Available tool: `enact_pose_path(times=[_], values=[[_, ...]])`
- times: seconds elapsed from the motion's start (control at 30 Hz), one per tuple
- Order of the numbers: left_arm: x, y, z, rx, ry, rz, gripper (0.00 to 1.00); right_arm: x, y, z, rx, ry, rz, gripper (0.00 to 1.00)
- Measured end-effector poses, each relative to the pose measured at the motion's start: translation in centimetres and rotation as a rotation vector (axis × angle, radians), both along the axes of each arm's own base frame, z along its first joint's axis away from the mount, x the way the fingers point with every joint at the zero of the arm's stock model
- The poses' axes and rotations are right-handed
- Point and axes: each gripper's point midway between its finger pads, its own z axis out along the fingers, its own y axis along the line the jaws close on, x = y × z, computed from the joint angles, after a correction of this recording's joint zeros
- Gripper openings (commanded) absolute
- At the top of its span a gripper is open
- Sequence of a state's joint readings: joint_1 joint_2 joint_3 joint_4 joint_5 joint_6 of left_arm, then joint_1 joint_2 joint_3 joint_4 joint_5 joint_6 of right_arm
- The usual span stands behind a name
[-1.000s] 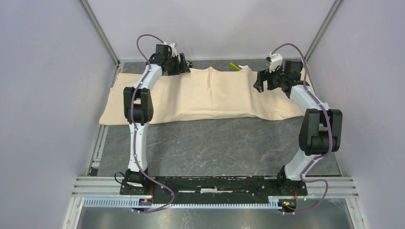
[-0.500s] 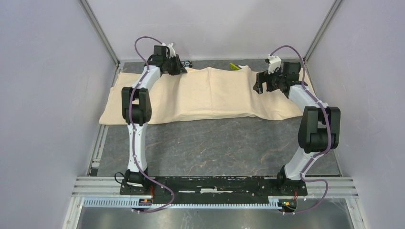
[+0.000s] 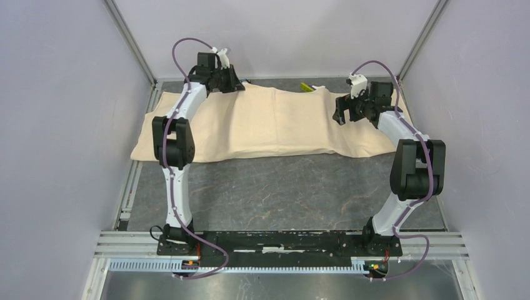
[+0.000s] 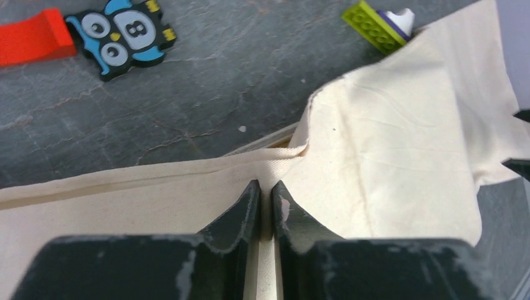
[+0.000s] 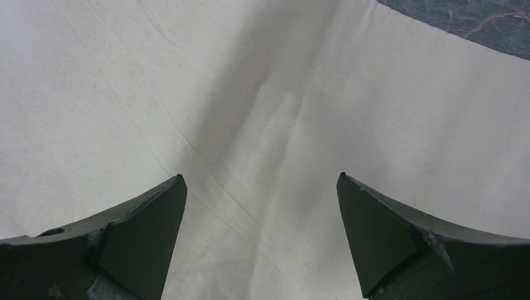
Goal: Open and lay out the surgical kit
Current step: Open the surgical kit at the center of the board.
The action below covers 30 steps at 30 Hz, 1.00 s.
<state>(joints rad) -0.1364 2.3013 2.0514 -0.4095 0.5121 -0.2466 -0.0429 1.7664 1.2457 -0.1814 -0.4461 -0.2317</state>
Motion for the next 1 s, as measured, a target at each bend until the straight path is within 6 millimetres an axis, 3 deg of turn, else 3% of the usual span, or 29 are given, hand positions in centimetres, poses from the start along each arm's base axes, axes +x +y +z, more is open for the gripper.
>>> enact_pose_path(times=[0.03,0.17,0.3,0.47,0.6,0.7,0.8,1.0], values=[[-0.3,-0.2,0.8,-0.002,-0.014,-0.012,0.03,0.0,-0.1,0.0,-0.004,0.0,-0.001,0.98],[-1.8,-1.0,3.3,0.001,-0.066,-0.061,0.02,-0.1,-0.2,-0.2,-0.017,0.003,0.0,0.98],[-4.9,-1.8,3.9,0.021,-0.09,-0.134,0.02,-0.3,-0.3,-0.1,-0.026,0.005,0.008,0.98],[-11.7,-1.9,3.4,0.137,-0.136,-0.286,0.02,-0.7,0.3,2.4,-0.021,-0.056,0.054,0.98],[-19.1,-1.8,3.4,0.242,-0.222,-0.437,0.02,-1.1,1.6,5.7,-0.004,-0.153,0.144,0.98],[-24.6,-1.4,3.0,0.326,-0.312,-0.549,0.02,-1.6,3.0,7.6,0.008,-0.223,0.238,0.98],[-28.0,-1.1,1.7,0.388,-0.346,-0.625,0.02,-2.4,4.9,7.6,0.008,-0.256,0.347,0.98],[-30.2,-0.4,-1.4,0.445,-0.304,-0.683,0.02,-5.6,12.2,5.2,-0.048,-0.259,0.629,0.98]])
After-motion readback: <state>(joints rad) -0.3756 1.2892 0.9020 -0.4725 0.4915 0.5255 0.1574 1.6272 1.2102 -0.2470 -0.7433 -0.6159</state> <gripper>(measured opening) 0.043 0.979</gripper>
